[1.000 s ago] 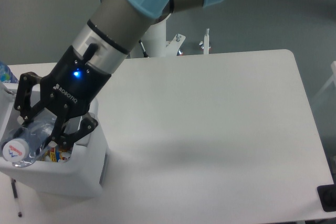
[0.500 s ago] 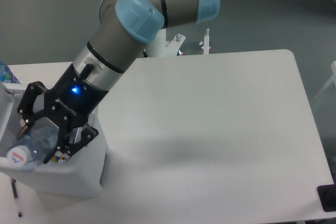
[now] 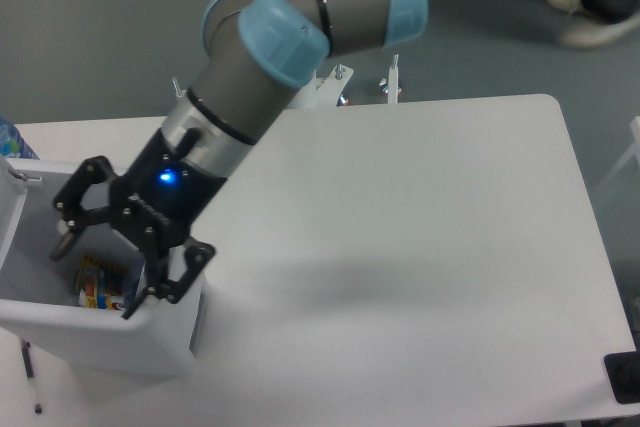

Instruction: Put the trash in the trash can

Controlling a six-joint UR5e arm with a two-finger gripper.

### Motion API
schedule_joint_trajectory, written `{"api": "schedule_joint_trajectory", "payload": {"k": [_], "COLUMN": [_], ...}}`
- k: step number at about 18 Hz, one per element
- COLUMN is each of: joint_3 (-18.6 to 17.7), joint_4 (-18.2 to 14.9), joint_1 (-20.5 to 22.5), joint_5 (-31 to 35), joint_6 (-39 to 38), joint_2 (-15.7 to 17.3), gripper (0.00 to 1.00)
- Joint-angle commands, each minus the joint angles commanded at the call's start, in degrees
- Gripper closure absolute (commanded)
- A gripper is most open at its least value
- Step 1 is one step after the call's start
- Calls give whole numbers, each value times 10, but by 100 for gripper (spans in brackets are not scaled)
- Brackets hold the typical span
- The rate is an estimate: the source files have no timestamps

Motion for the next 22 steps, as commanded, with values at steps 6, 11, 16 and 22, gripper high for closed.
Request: {"api": "schedule_joint_trajectory", "payload": {"k": [6, 11, 16, 22], "joint_3": [-25, -84, -93, -95], "joint_4": [0, -1, -2, -41], "joint_1": [100, 160, 157, 128], "joint_5": [2, 4, 132, 279], "joint_6": [28, 148, 183, 236], "joint_2": [0, -3, -5, -5], "gripper": [7, 0, 0, 0]}}
